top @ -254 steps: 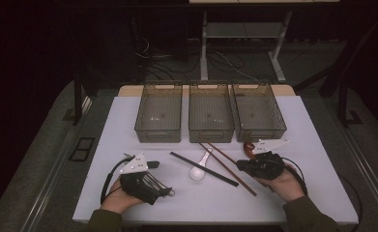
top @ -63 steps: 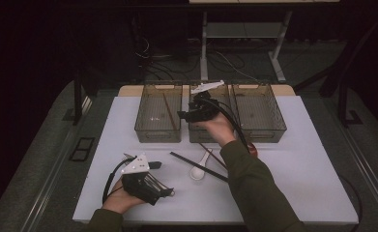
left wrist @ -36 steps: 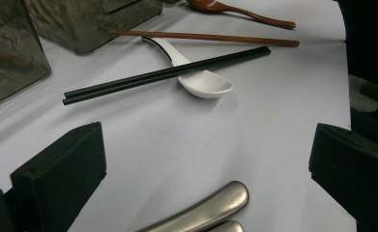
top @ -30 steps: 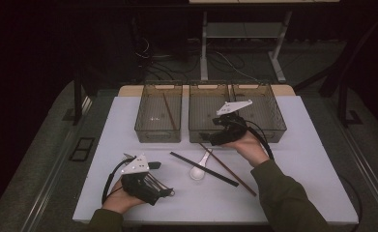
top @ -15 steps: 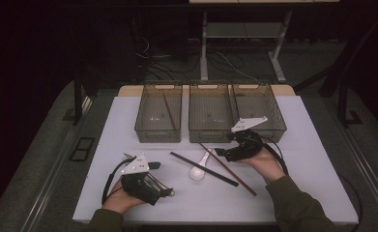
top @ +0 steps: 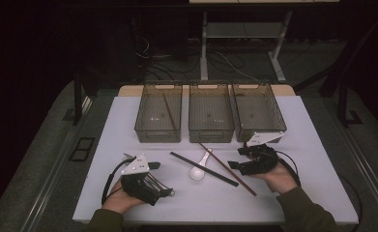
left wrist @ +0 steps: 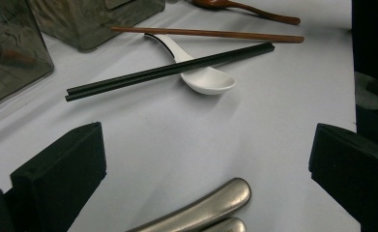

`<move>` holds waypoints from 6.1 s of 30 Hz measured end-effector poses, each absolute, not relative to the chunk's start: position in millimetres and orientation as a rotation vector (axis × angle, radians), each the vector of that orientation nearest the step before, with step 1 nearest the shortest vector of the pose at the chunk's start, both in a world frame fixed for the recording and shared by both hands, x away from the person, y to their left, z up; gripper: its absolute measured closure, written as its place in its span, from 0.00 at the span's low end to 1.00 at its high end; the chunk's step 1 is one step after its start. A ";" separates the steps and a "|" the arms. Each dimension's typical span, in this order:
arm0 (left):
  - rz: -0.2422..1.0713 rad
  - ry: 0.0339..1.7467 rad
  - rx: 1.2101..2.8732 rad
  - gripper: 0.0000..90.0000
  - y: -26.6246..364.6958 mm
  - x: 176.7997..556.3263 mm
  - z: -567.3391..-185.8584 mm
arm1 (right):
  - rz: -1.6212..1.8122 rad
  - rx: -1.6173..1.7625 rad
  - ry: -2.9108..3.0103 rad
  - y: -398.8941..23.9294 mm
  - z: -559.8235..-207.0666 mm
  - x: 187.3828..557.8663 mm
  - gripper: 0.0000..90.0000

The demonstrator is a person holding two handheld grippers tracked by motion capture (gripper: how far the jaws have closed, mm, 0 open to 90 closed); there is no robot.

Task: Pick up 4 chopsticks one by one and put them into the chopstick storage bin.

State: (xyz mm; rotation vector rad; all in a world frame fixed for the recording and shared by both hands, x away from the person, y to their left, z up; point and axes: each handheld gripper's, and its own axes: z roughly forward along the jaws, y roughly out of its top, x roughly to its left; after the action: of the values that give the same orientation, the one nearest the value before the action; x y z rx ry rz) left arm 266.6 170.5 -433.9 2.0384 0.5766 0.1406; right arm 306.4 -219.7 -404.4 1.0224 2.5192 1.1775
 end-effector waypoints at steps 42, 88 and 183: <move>0.133 0.580 2.042 0.00 170.4 267.7 -434.8 | 1.072 1.069 2.661 -222.5 -438.3 293.5 0.84; 0.131 0.576 2.041 0.00 170.6 267.4 -434.5 | 1.035 1.026 2.631 -226.7 -436.0 296.8 0.94; 0.121 0.584 2.015 0.00 170.4 267.4 -435.0 | 1.496 1.073 2.352 -136.7 -382.8 380.8 0.94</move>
State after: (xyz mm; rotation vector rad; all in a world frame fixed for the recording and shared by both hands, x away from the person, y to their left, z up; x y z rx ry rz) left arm 267.4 170.4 -435.0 2.0150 0.5843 0.1211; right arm 380.8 -136.7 -382.8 1.0728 2.3516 1.4964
